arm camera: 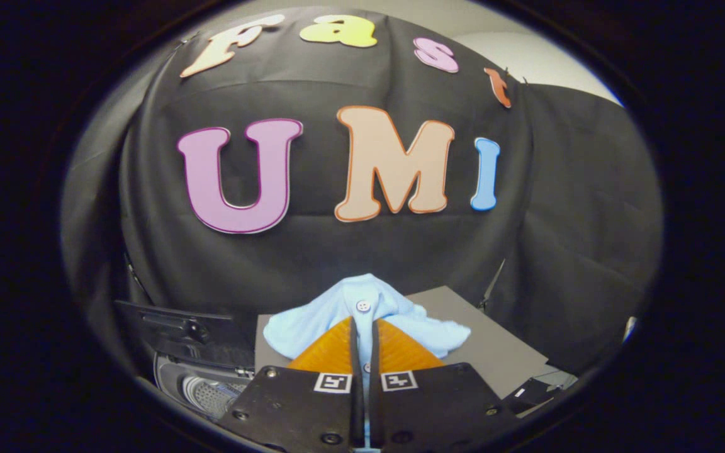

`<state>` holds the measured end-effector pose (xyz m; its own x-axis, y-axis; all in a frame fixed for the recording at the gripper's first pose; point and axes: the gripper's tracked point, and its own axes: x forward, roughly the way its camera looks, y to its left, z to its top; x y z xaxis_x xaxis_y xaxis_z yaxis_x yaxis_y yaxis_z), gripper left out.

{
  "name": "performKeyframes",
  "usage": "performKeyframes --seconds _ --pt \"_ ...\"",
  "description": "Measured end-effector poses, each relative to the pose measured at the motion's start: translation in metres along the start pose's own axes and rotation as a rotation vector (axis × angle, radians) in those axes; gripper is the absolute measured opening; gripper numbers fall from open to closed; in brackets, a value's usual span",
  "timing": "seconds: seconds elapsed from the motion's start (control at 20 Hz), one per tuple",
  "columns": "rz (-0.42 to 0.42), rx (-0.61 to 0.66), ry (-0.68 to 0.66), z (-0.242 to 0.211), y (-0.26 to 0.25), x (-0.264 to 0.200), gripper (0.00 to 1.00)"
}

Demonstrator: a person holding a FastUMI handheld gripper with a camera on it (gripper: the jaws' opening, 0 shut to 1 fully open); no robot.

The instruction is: Put the clothes into the washing machine and then close the washing machine lid.

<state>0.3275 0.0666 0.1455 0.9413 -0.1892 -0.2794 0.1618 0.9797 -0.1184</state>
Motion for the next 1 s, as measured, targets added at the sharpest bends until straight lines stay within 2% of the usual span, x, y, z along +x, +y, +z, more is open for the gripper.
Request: performKeyframes --seconds 0.25,0.45,1.0 --pt "0.055 0.033 -0.071 0.034 0.052 -0.034 0.03" --pt "0.108 0.048 -0.097 0.041 0.103 -0.056 0.03" --pt "0.213 0.047 -0.117 0.002 0.222 -0.082 0.03"
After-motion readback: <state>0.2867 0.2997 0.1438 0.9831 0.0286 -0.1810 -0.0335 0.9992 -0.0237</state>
